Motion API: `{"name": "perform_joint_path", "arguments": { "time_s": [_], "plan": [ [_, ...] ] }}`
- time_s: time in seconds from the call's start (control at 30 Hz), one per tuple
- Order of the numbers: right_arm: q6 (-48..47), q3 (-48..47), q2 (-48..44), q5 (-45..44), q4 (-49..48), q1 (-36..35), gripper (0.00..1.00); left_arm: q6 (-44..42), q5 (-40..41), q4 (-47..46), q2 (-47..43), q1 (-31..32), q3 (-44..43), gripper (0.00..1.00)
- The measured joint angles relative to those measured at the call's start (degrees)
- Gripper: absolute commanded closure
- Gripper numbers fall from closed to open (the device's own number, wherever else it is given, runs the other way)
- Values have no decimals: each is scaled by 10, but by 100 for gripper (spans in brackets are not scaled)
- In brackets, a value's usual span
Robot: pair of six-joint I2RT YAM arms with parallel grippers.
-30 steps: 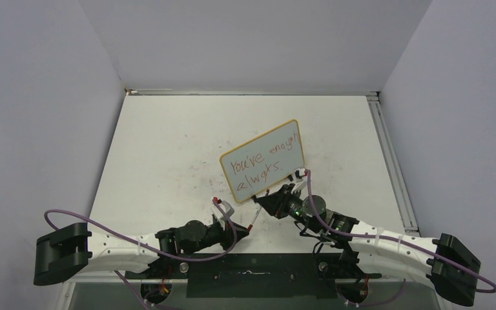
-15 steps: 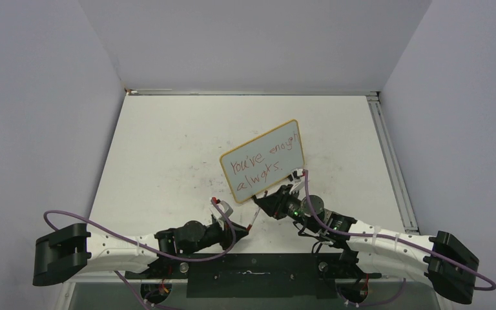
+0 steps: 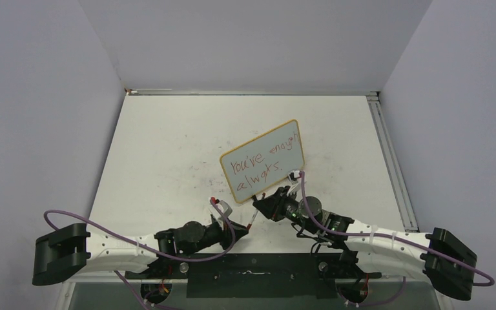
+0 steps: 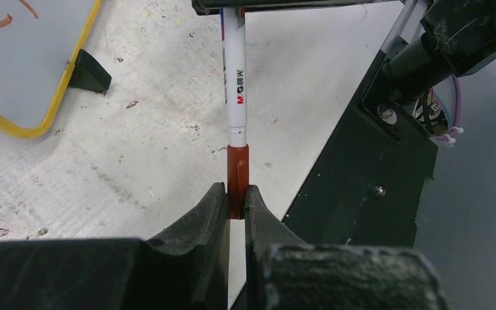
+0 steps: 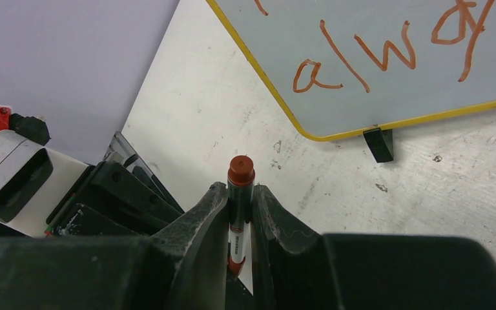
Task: Write a sentence on the whiteboard
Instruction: Close the whiteboard marker at the center of the board.
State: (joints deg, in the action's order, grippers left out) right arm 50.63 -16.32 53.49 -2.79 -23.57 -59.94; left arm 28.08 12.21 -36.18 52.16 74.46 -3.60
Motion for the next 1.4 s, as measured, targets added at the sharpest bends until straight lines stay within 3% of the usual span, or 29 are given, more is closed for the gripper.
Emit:
{"name": "perform_joint_path", "arguments": {
  "time_s": [0.33,0.83,1.07,1.4],
  "plan": [
    [-59,-30,7,-47,24,-39,95,-19,26,-28,32,1,-7,100],
    [-217,-69,54,-275,102,-197,95,-77,-64,-153,233,-60,-41,100],
    [-229,-75,102,-365,118,-264,95,-84,-72,-209,307,-66,-40,100],
    [-215,-119,173,-420,149,-287,95,-80,-67,-299,371,-72,-28,100]
  ]
}}
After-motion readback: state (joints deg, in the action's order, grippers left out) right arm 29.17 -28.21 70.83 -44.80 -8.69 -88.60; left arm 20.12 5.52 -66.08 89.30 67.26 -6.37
